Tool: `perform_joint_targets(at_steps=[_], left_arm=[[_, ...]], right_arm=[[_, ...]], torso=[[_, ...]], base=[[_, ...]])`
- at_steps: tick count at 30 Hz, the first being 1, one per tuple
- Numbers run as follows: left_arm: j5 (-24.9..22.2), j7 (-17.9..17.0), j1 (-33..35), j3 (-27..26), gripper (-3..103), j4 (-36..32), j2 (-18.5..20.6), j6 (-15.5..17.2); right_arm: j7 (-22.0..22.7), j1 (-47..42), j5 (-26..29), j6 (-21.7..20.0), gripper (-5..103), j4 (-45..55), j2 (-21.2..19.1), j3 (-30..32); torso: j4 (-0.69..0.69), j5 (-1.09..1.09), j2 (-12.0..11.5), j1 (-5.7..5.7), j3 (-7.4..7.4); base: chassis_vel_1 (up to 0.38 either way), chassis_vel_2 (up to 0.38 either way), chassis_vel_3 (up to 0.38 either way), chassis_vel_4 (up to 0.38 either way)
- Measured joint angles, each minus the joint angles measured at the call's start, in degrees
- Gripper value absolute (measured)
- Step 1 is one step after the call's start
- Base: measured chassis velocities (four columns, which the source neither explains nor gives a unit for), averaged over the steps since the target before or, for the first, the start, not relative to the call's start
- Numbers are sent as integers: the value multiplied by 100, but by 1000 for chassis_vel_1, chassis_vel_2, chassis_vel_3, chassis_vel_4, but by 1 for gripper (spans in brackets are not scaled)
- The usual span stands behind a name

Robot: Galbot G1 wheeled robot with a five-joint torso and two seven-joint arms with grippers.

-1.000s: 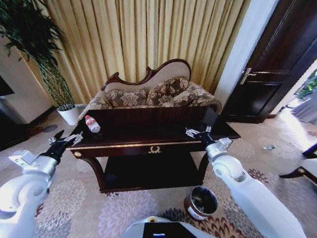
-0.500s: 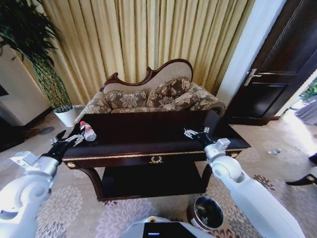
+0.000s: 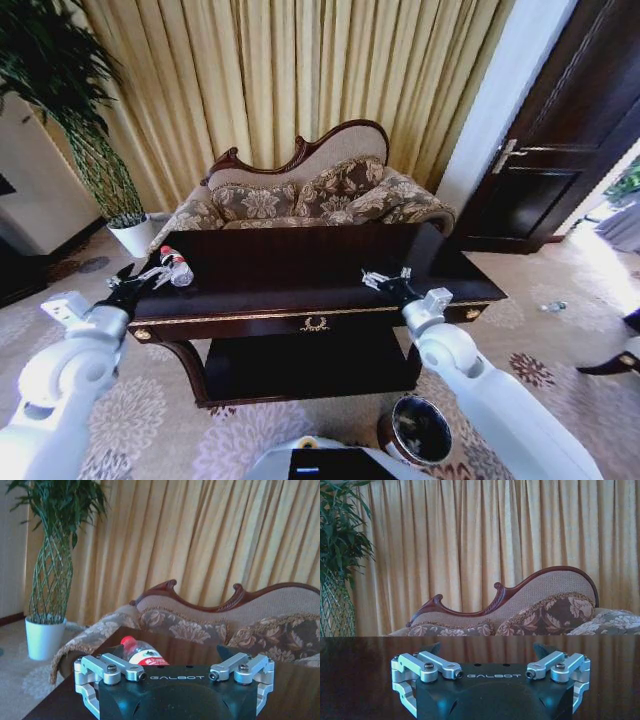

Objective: Move to the front of the table and place the trash on the table into the trash bin.

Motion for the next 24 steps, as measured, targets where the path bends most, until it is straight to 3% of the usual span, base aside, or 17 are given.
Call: perform_joint_targets(at_steps=[5, 9, 12, 13, 15, 16, 19, 21, 24], left_arm=[[-107, -108, -325, 243, 100, 237, 167, 61], [-348, -455, -630, 541, 100, 342, 344, 214], [-1061, -1326, -1032, 955, 100, 346, 535, 403], [-1061, -1326, -1032, 955, 100, 346, 535, 403], [-1419, -1768, -1315, 1213, 100, 346, 645, 441], [-1419, -1768, -1315, 1213, 100, 346, 645, 441], [-1697, -2190, -1743, 1562, 100, 440, 793, 471], [-1738, -2240, -1796, 1602, 100, 458, 812, 473], [-2267, -2898, -2135, 1970, 100, 599, 926, 467]], right_arm=[[5, 74, 17, 2, 100, -20, -67, -6], [14, 111, 40, 2, 100, -39, -109, -6], [13, 133, 38, 9, 100, -80, -105, -32], [13, 133, 38, 9, 100, -80, -105, -32], [9, 137, 29, 18, 100, -103, -87, -54], [9, 137, 29, 18, 100, -103, -87, -54], [9, 161, 14, 29, 100, -147, -55, -92], [9, 165, 14, 30, 100, -153, -52, -96], [7, 197, 12, 37, 100, -192, -42, -125]], torso=[[0, 1, 0, 0, 0], [1, 1, 0, 1, 0], [1, 1, 0, 1, 0], [1, 1, 0, 1, 0], [-1, 2, 0, 1, 0], [-1, 2, 0, 1, 0], [0, 1, 0, 1, 0], [0, 2, 0, 1, 0], [-1, 0, 0, 1, 0]], base=[[0, 0, 0, 0], [0, 0, 0, 0], [0, 0, 0, 0], [0, 0, 0, 0], [0, 0, 0, 0], [0, 0, 0, 0], [0, 0, 0, 0], [0, 0, 0, 0], [0, 0, 0, 0]])
